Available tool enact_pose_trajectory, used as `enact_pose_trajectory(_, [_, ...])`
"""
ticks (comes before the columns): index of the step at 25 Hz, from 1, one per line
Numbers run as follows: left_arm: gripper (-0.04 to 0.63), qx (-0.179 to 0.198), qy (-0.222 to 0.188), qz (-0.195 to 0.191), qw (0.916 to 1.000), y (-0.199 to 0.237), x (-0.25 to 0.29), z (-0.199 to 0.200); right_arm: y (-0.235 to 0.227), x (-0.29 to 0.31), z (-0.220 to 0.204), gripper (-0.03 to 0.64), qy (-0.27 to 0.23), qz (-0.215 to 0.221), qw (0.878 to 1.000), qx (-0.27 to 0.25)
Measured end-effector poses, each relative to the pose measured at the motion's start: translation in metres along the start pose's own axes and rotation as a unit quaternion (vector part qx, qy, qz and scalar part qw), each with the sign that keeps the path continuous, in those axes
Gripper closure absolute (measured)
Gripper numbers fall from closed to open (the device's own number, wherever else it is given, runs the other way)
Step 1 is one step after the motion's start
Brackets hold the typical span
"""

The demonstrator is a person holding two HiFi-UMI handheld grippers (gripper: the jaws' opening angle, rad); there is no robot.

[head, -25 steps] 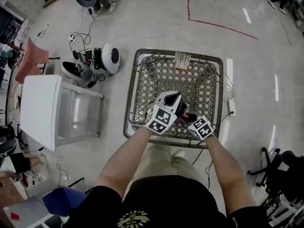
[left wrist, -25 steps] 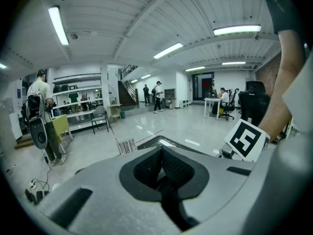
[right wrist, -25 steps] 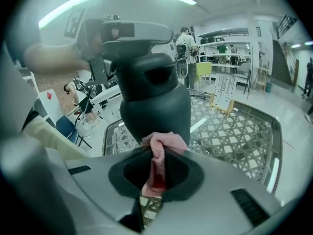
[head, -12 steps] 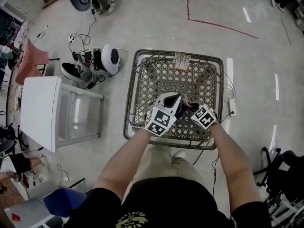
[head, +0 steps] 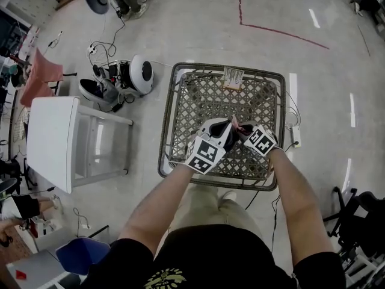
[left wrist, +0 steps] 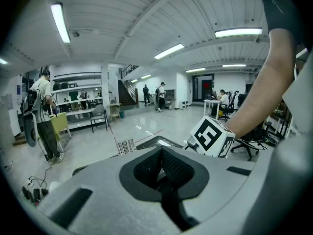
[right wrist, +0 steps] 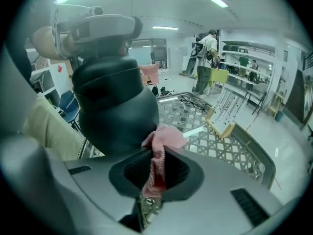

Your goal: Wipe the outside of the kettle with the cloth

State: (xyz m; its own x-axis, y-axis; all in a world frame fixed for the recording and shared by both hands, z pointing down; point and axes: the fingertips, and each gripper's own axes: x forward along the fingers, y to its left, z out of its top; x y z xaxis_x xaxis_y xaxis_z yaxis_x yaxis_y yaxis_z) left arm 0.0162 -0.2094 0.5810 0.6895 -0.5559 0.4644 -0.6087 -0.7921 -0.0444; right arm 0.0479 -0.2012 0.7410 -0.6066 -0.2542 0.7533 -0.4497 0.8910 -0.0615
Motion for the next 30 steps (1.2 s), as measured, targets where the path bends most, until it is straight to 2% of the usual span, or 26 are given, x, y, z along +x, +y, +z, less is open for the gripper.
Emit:
enact_pose_trajectory(5, [0.588, -0.002, -0.002, -0.002, 1.0000, 0.000, 0.000, 0.000, 0.000, 0.012, -0.010, 0.574, 0.015, 0.011, 1.000, -0.018])
enact_pose_trajectory(11, [0.588, -0.001, -0.005, -0.003, 1.0000, -0.002, -0.001, 0.001, 0.024, 0.020, -0.036, 0.574, 0.039, 0.033, 0.998, -0.032])
enact_pose_trajectory(17, [0.588, -0.004, -0.004, -0.007, 1.0000, -0.002, -0.001, 0.002, 0.068, 0.025, -0.060, 0.574, 0.050, 0.052, 0.997, -0.001])
enact_pose_trajectory(20, [0.588, -0.002, -0.003, -0.008, 1.0000, -0.003, 0.000, 0.001, 0.088, 0.031, -0.060, 0.574, 0.029, 0.053, 0.998, 0.011])
enact_pose_trajectory(30, [0.588, 0.001, 0.000, -0.004, 1.0000, -0.003, -0.001, -0.001, 0.128, 0.035, -0.039, 0.574, -0.033, 0.043, 0.991, 0.122])
